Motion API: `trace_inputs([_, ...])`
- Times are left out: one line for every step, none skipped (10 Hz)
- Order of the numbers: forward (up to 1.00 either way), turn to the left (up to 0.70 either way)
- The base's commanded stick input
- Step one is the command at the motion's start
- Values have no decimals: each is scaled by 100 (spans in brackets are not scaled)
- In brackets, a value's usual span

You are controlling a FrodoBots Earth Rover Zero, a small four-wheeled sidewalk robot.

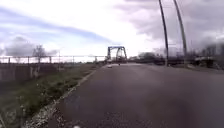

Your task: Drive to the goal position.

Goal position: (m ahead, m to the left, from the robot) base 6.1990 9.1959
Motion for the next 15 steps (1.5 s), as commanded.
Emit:
trace_inputs([70, 0])
trace_inputs([70, 0])
trace_inputs([70, 0])
trace_inputs([70, 0])
trace_inputs([70, 0])
trace_inputs([70, 0])
trace_inputs([70, 0])
trace_inputs([70, 0])
trace_inputs([70, 0])
trace_inputs([70, 0])
trace_inputs([70, 0])
trace_inputs([70, 0])
trace_inputs([70, 0])
trace_inputs([70, 0])
trace_inputs([70, 0])
